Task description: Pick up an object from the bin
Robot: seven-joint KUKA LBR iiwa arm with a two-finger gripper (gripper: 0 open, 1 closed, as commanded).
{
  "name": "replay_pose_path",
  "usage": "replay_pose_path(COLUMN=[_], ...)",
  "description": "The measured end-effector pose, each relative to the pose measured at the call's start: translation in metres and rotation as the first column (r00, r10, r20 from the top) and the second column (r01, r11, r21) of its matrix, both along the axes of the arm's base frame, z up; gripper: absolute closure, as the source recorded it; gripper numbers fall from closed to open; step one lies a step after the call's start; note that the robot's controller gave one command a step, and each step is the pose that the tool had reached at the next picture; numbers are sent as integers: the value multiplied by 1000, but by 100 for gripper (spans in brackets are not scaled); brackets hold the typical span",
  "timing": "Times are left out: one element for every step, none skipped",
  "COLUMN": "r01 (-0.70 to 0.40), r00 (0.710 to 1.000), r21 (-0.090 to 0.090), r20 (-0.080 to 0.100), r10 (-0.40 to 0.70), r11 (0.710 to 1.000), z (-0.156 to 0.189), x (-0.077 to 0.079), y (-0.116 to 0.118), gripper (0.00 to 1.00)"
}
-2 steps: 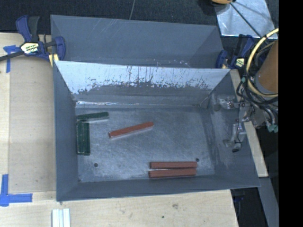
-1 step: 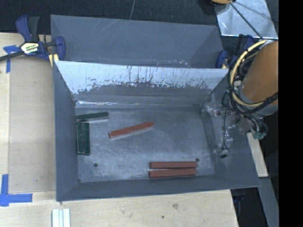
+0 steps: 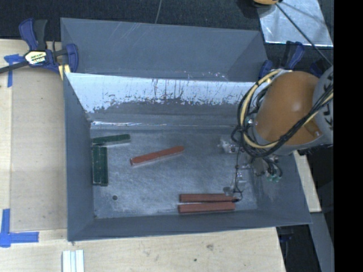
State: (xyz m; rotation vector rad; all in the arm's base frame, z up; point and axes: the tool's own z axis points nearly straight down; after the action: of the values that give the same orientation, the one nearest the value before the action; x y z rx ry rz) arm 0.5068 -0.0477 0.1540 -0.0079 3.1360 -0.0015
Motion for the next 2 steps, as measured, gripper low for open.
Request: replay_pose_path(r01=[-244,-374], r00=[970,927], r21=[0,1], r20=[-1,-4], r10=[244,374], r11=[970,927], z=[-48,-46], x=[-10,-17], y=[1,18], gripper=[0,0])
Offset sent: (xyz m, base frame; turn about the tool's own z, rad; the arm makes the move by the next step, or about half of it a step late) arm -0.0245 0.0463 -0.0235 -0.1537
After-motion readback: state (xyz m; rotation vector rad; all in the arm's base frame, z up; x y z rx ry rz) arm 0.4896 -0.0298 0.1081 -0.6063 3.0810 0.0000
